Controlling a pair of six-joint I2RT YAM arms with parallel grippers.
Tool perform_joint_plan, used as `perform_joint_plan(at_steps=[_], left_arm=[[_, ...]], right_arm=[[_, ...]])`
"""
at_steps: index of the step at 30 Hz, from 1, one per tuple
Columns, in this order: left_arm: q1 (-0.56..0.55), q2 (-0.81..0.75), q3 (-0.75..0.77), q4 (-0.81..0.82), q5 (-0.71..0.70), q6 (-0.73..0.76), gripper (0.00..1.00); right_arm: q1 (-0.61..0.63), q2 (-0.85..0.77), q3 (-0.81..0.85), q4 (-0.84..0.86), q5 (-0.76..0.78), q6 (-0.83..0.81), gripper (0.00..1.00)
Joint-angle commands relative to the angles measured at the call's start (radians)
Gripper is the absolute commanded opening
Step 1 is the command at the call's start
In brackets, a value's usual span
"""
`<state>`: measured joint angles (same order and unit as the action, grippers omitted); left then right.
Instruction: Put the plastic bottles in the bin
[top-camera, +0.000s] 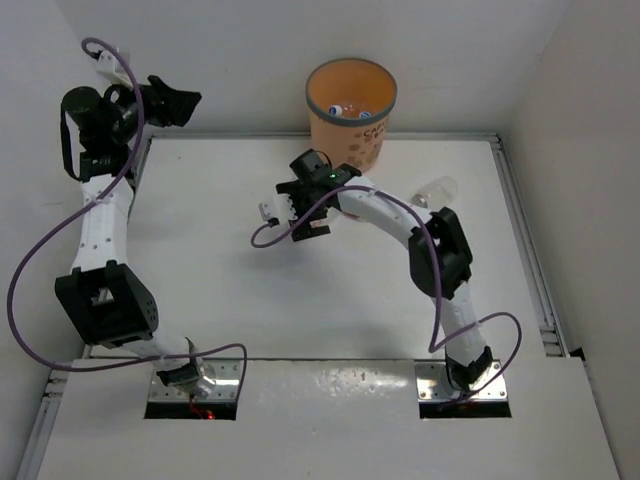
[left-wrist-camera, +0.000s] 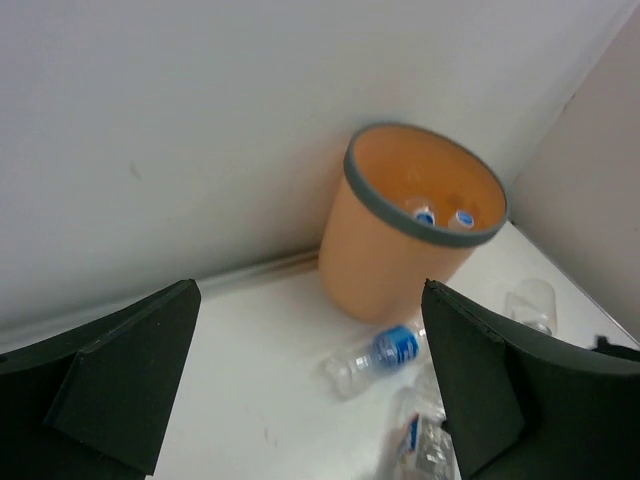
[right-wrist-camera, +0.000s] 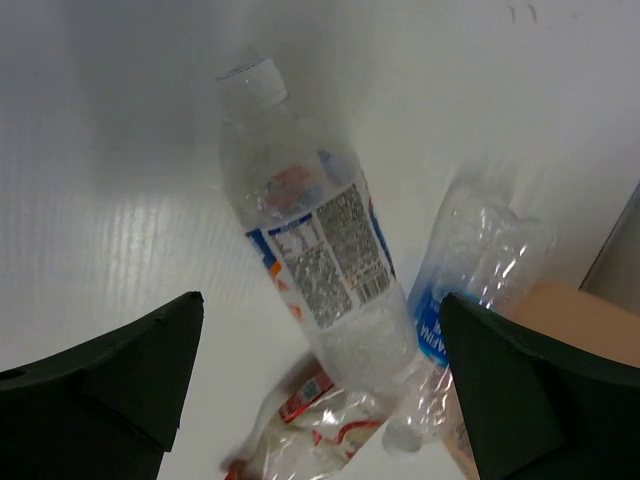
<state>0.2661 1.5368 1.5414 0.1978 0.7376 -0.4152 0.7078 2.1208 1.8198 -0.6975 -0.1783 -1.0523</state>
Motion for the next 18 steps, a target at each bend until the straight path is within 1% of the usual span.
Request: perform_joint_plan(at_steps=[1, 3, 5, 9, 13, 16, 17, 18], left_arm=[[0.048, -0.053, -0.041, -0.003, 0.092, -0.037, 1.0], [0.058, -0.053, -0.053, -0.003, 0.105, -0.037, 1.0], [0.088, -0.053, -0.063, -0.012, 0.129, -0.037, 1.0], [0.11, -0.053, -0.063, -0.012, 0.148, -0.046, 1.0], [0.13, -0.053, -0.095, -0.012, 0.157, -0.046, 1.0], [0.14, -0.053, -0.107, -0.012, 0.157, -0.046, 1.0], [0.14, -0.053, -0.107, -0.012, 0.157, -0.046, 1.0], [0.14, -0.053, -0.107, -0.012, 0.157, -0.046, 1.0]], right_arm=[[0.005, 0.079, 0.127, -0.031, 0.043, -0.133, 0.99], [0.005, 0.12, 0.171, -0.036, 0.053, -0.153, 0.99], [0.01, 0.155, 0.174, -0.034, 0.059, -0.19, 0.99], [0.013, 0.188, 0.141, -0.004, 0.076, -0.242, 0.99], [0.019, 0.22, 0.125, -0.022, 0.099, -0.293, 0.99], [0.027, 0.219, 0.107, -0.011, 0.108, -0.33, 0.91], [0.028, 0.215, 0.09, -0.007, 0.108, -0.334, 0.83], [0.03, 0.211, 0.09, -0.004, 0.106, -0.337, 0.78]])
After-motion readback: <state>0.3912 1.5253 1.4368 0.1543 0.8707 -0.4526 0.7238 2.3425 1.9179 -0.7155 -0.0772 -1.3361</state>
